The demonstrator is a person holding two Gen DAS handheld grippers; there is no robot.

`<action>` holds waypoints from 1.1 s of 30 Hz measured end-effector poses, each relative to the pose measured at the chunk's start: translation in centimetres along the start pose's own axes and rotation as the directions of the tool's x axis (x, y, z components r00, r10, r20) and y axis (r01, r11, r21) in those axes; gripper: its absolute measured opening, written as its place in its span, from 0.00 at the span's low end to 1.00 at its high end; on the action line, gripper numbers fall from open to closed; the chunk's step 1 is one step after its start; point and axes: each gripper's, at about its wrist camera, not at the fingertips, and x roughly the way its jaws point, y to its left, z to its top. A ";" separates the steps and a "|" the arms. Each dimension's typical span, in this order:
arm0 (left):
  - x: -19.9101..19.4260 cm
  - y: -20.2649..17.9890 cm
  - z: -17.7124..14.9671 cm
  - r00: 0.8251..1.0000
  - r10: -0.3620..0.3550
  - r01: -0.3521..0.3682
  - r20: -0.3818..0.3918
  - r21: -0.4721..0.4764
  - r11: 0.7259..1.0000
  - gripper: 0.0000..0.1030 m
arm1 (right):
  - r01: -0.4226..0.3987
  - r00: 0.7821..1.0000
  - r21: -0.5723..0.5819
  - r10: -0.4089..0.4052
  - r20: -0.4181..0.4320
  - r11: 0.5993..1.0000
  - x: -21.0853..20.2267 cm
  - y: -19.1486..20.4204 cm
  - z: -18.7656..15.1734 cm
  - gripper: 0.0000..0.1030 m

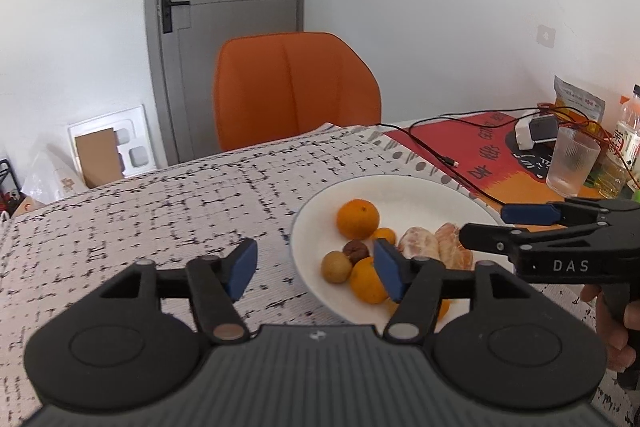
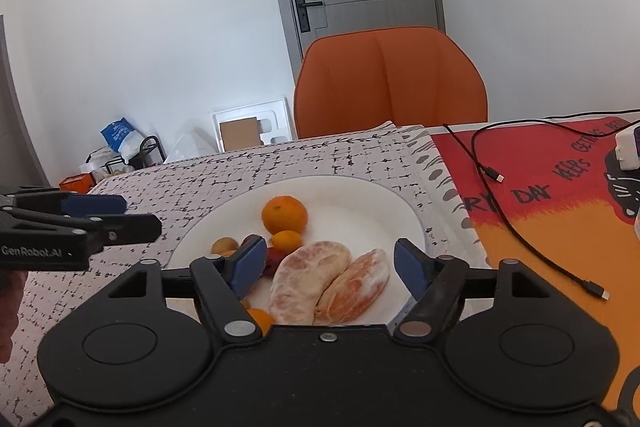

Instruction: Organize fruits

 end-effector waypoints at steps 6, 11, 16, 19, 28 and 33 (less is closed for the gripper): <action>-2.6 0.9 -0.5 0.999 0.039 -0.038 0.029 -0.009 0.999 0.77 | -0.001 1.000 -0.009 0.001 0.013 1.000 -1.3 1.0 -0.2 0.76; -4.6 1.6 -0.8 0.997 0.069 -0.068 0.046 -0.020 0.997 0.84 | -0.009 1.000 -0.026 0.010 0.025 1.000 -2.4 2.1 -0.1 0.83; -6.1 2.5 -1.3 0.993 0.102 -0.101 0.057 -0.032 0.994 0.90 | -0.014 1.000 -0.042 0.016 0.026 0.999 -3.0 3.3 -0.2 0.91; -6.9 3.0 -1.5 0.992 0.114 -0.112 0.051 -0.040 0.993 0.91 | -0.020 0.999 -0.047 0.021 0.026 0.999 -3.5 3.9 -0.3 0.96; -9.8 3.9 -2.4 0.989 0.138 -0.135 0.050 -0.058 0.989 1.00 | -0.012 1.000 -0.055 0.013 0.018 0.998 -4.9 5.5 -0.6 1.00; -11.5 4.3 -3.2 0.986 0.156 -0.151 0.056 -0.080 0.985 1.00 | -0.013 1.000 -0.059 0.014 0.019 0.998 -6.0 6.4 -0.6 1.00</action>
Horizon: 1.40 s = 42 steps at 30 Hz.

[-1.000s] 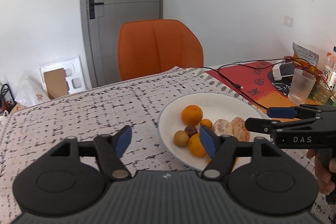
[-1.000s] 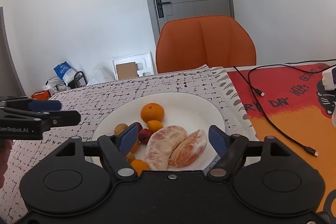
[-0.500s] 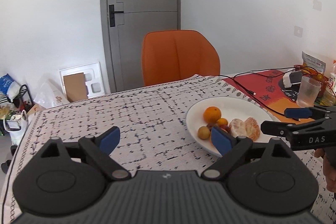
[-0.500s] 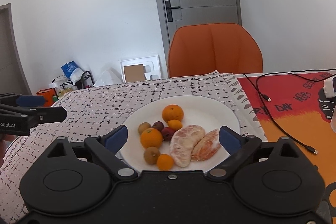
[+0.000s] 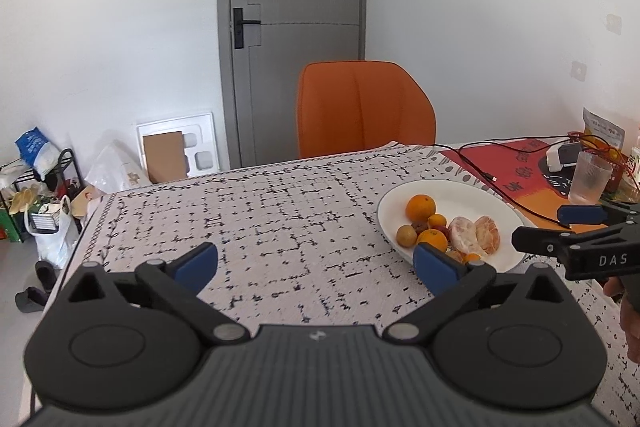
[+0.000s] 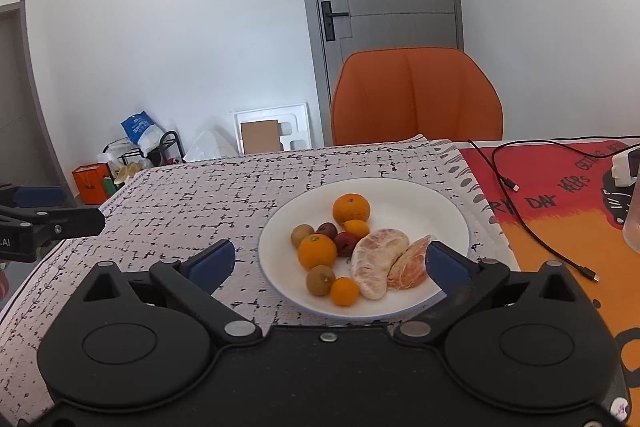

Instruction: Organize fruits

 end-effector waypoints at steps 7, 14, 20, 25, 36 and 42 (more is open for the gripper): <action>-2.3 1.0 -0.8 1.000 0.029 -0.029 0.005 -0.022 0.999 1.00 | -0.010 1.000 -0.023 0.011 0.022 1.000 -1.9 1.8 -0.2 1.00; -4.6 2.0 -1.8 0.998 0.055 -0.055 0.011 -0.035 0.998 1.00 | -0.015 1.000 -0.033 0.016 0.027 0.999 -3.5 3.4 -0.7 1.00; -5.9 2.8 -2.6 0.996 0.083 -0.083 0.009 -0.055 0.995 1.00 | -0.025 1.000 -0.027 0.025 0.019 0.999 -4.5 4.5 -1.0 1.00; -6.8 3.2 -3.2 0.995 0.097 -0.096 0.006 -0.071 0.993 1.00 | -0.031 0.999 -0.028 0.032 0.019 0.999 -5.1 5.2 -1.4 1.00; -7.8 3.6 -5.0 0.992 0.123 -0.124 -0.017 -0.099 0.987 1.00 | -0.034 0.999 -0.029 0.034 0.000 0.999 -5.7 6.2 -2.5 1.00; -7.7 4.0 -6.0 0.990 0.138 -0.141 -0.030 -0.111 0.984 1.00 | -0.029 1.000 -0.024 0.029 -0.004 0.999 -5.8 6.2 -3.2 1.00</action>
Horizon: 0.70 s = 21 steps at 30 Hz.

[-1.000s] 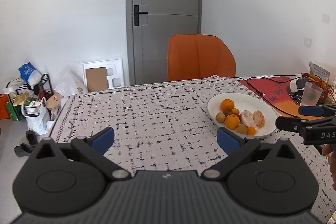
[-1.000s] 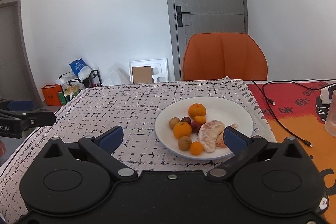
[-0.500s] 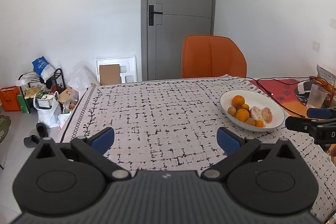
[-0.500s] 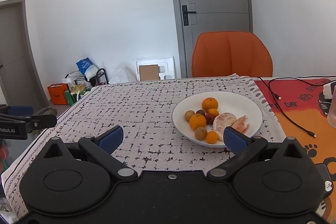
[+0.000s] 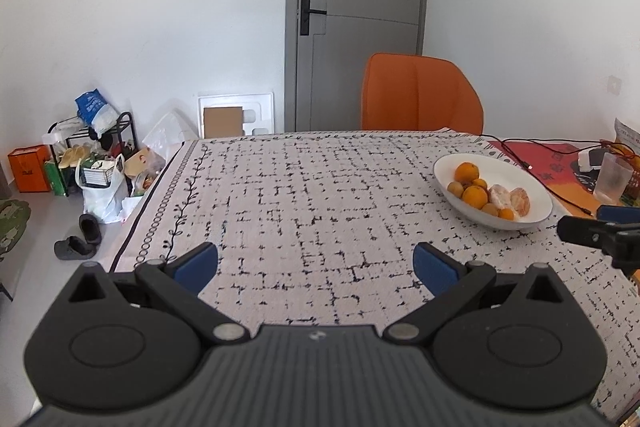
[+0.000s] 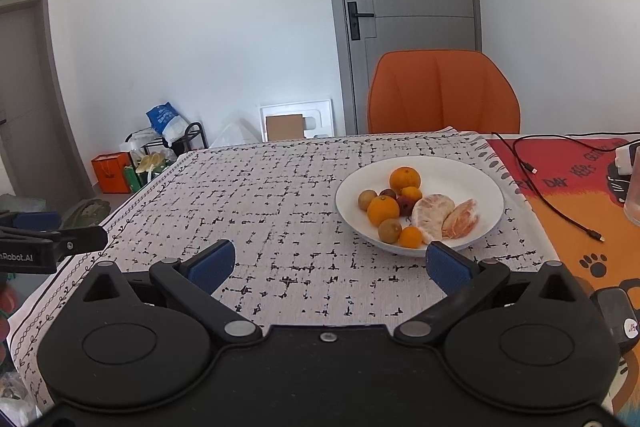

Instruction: Organize fruits

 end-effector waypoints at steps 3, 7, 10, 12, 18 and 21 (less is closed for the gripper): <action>-0.1 0.5 -0.5 1.000 0.005 -0.005 -0.007 -0.017 1.000 1.00 | 0.003 1.000 0.011 -0.003 -0.002 1.000 -0.1 0.0 -0.3 1.00; -0.2 1.0 -1.3 1.000 0.016 -0.017 -0.017 -0.030 0.999 1.00 | 0.004 1.000 0.006 -0.004 0.003 1.000 -0.1 0.1 -0.6 1.00; -0.4 1.2 -1.8 0.999 0.021 -0.022 -0.024 -0.029 0.999 1.00 | -0.002 1.000 0.005 0.002 0.004 1.000 -0.2 0.3 -0.8 1.00; -0.4 1.3 -2.1 0.999 0.023 -0.024 -0.027 -0.022 0.999 1.00 | -0.004 1.000 -0.002 0.004 0.004 1.000 -0.3 0.6 -0.9 1.00; -0.5 1.5 -2.3 0.999 0.022 -0.023 -0.023 -0.021 1.000 1.00 | -0.011 1.000 -0.023 0.011 -0.010 1.000 -0.3 1.1 -1.3 1.00; -0.5 1.6 -2.2 0.999 0.025 -0.026 -0.022 -0.024 0.999 1.00 | -0.010 1.000 -0.022 0.009 -0.016 1.000 -0.1 1.1 -1.4 1.00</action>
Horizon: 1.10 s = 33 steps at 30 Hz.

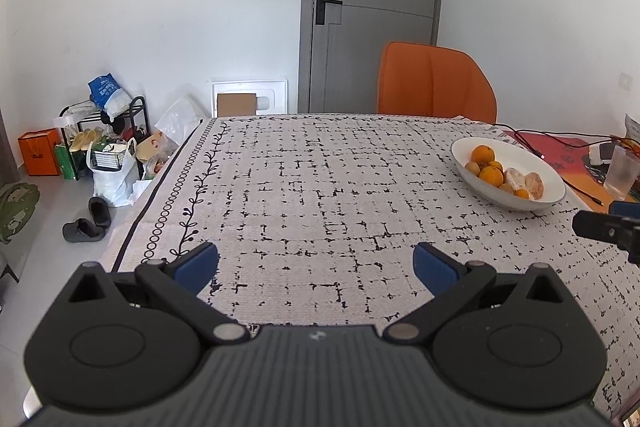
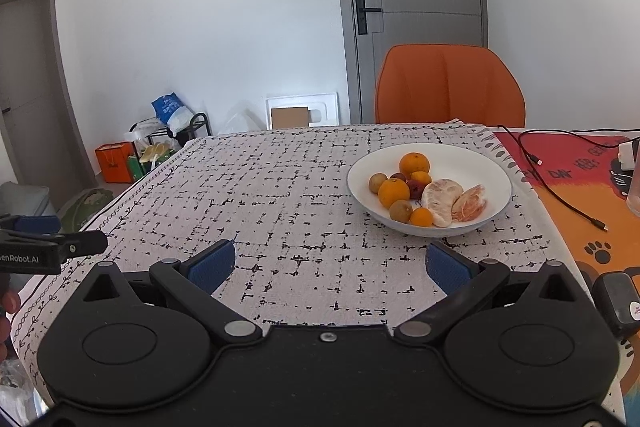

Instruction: Organize fruits

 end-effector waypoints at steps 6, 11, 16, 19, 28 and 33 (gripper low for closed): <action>-0.1 0.0 0.1 1.000 0.000 0.000 0.002 0.002 1.000 1.00 | -0.003 1.000 0.004 0.003 -0.006 1.000 0.1 0.0 -0.1 1.00; -0.4 0.0 0.2 1.000 -0.004 0.004 0.008 0.003 1.000 1.00 | -0.003 1.000 0.006 0.003 -0.011 1.000 0.2 0.1 -0.2 1.00; -0.4 0.1 0.2 1.000 -0.011 0.011 0.009 -0.004 1.000 1.00 | -0.002 1.000 0.005 0.002 -0.016 1.000 0.3 0.2 -0.2 1.00; -0.3 0.1 0.2 1.000 -0.005 0.005 0.006 -0.001 1.000 1.00 | -0.002 1.000 0.006 0.002 -0.018 1.000 0.3 0.1 -0.3 1.00; -0.3 0.0 0.2 1.000 -0.009 0.009 0.006 0.000 1.000 1.00 | 0.002 1.000 0.009 -0.001 -0.018 1.000 0.3 0.0 -0.2 1.00; -0.3 0.0 0.3 1.000 -0.008 0.008 0.006 -0.001 1.000 1.00 | 0.001 1.000 0.005 -0.001 -0.021 1.000 0.4 0.0 -0.2 1.00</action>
